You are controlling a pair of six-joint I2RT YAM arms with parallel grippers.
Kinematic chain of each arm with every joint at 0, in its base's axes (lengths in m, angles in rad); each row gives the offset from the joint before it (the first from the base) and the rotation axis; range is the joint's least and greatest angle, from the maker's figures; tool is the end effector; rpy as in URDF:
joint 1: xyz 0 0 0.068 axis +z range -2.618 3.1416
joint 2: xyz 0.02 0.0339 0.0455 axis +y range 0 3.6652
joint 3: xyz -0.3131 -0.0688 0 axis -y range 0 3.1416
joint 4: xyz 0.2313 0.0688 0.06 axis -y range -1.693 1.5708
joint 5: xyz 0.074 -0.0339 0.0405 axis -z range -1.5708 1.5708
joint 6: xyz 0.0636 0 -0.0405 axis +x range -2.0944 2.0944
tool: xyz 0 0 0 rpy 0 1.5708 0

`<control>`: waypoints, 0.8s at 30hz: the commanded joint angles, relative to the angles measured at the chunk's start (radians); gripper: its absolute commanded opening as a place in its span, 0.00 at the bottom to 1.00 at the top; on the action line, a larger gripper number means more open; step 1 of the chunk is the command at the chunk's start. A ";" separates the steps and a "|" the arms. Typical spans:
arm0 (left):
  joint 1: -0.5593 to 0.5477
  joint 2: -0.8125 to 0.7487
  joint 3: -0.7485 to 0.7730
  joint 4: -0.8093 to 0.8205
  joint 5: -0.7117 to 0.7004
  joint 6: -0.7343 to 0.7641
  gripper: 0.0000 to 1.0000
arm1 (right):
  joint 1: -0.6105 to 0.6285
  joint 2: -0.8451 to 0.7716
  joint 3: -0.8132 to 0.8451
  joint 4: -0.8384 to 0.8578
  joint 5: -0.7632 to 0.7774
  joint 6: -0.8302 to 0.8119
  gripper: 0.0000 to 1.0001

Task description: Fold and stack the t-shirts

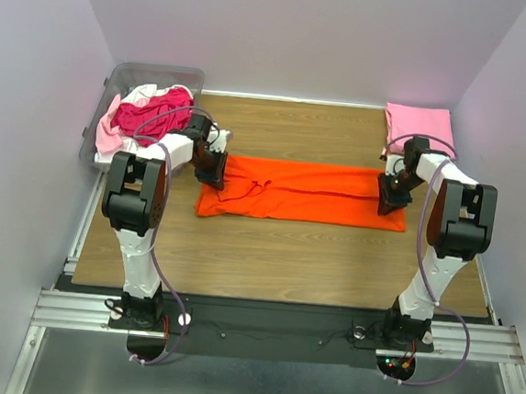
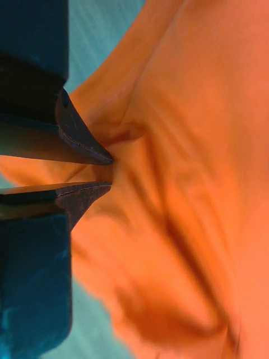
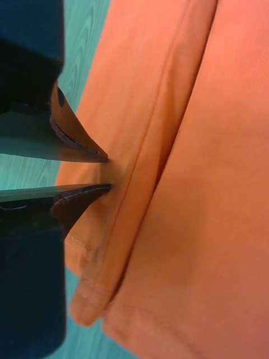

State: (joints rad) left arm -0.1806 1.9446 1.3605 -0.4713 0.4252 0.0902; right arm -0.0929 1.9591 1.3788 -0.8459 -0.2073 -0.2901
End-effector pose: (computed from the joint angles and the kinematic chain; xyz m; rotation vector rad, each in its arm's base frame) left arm 0.4138 -0.1022 0.2127 0.4951 2.5438 -0.5888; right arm 0.3841 -0.0226 0.1918 -0.3125 2.9329 0.2605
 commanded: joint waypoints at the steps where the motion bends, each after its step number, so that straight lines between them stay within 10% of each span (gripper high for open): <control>1: 0.001 0.042 0.038 0.042 -0.204 -0.001 0.30 | -0.045 0.038 -0.052 0.048 0.183 -0.075 0.28; 14: 0.007 -0.194 0.002 -0.205 0.047 0.342 0.51 | -0.047 -0.110 0.095 -0.152 -0.107 -0.115 0.41; 24: 0.007 -0.210 -0.120 -0.204 -0.015 0.378 0.63 | -0.057 -0.157 -0.010 -0.190 0.020 -0.179 0.43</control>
State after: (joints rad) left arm -0.1810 1.7142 1.2602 -0.6537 0.4297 0.4309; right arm -0.1326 1.8000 1.4075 -0.9989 -0.2432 -0.4206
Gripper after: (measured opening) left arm 0.633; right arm 0.427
